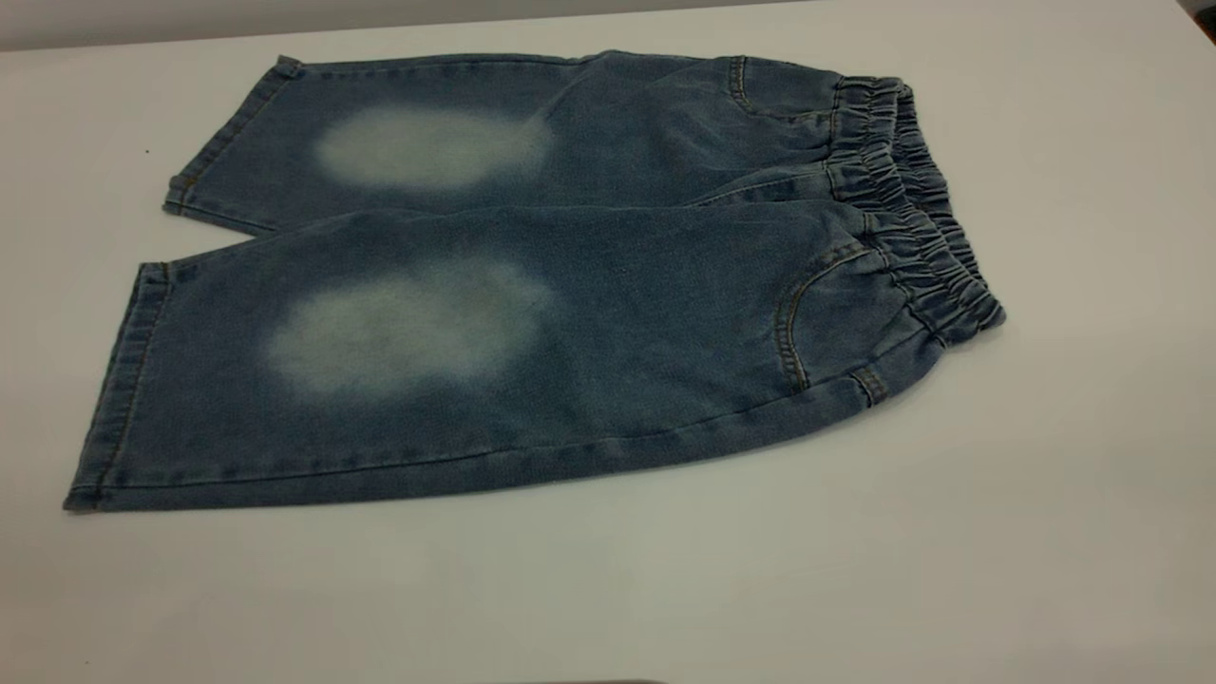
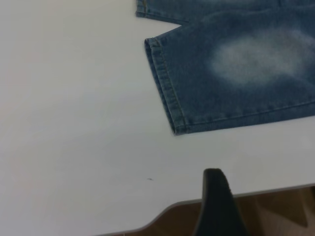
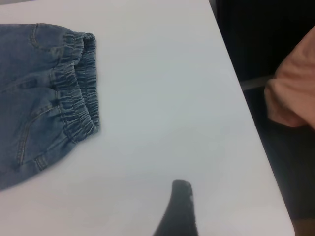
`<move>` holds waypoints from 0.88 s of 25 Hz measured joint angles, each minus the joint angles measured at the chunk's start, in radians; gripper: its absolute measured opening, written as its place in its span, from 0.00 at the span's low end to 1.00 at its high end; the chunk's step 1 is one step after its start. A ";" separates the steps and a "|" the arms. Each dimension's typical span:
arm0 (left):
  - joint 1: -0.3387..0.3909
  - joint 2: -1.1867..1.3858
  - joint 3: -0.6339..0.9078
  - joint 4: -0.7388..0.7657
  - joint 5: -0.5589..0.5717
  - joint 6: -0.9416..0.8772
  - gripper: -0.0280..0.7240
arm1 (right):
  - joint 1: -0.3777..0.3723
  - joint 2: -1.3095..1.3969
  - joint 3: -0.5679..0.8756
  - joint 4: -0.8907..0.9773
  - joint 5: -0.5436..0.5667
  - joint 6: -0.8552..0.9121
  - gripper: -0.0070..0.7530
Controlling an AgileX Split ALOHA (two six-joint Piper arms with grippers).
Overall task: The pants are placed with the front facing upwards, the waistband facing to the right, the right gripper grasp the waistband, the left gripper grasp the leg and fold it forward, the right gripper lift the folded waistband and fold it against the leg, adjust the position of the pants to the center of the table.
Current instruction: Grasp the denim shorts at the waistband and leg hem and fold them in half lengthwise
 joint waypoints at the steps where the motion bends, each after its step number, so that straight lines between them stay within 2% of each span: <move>1: 0.000 0.000 0.000 0.000 0.000 0.000 0.60 | 0.000 0.000 0.000 0.000 0.000 0.000 0.76; 10: 0.000 0.000 0.000 0.000 0.000 -0.005 0.60 | 0.000 0.000 0.000 0.000 -0.003 0.002 0.76; 14: 0.000 0.063 -0.019 0.013 -0.013 -0.074 0.60 | 0.000 0.030 -0.046 0.001 -0.011 0.030 0.76; 22: 0.000 0.500 -0.216 0.039 -0.269 -0.080 0.60 | 0.000 0.335 -0.295 0.004 -0.052 0.041 0.76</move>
